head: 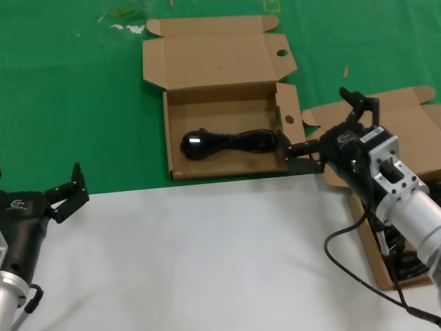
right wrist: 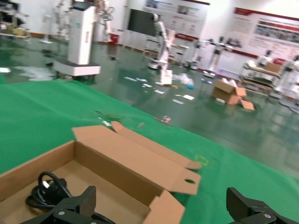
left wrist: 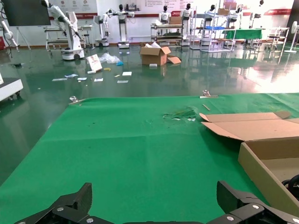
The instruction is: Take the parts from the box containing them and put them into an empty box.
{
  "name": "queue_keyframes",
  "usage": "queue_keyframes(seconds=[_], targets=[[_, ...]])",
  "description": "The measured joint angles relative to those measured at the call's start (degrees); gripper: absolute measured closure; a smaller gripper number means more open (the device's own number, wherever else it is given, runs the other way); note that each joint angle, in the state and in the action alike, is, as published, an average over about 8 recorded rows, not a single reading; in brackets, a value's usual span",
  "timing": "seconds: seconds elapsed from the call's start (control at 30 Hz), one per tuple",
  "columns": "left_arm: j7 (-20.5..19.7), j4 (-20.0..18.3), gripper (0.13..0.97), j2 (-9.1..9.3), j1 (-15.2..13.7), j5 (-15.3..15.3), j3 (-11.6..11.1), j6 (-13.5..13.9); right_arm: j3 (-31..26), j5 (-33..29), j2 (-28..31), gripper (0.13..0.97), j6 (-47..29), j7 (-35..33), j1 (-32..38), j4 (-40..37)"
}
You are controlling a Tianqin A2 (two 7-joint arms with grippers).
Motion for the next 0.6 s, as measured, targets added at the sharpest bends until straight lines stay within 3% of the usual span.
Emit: queue_keyframes(seconds=[0.13,0.6], targets=[[0.01,0.0,0.162,0.0,0.0,-0.01,0.0,0.0,0.85,0.59,-0.65,0.129,2.62,1.44,-2.27,1.38],[0.01,0.0,0.132,0.0,0.0,-0.01,0.0,0.0,3.8,2.67,-2.96,0.129,11.91,6.54,-10.27,6.21]])
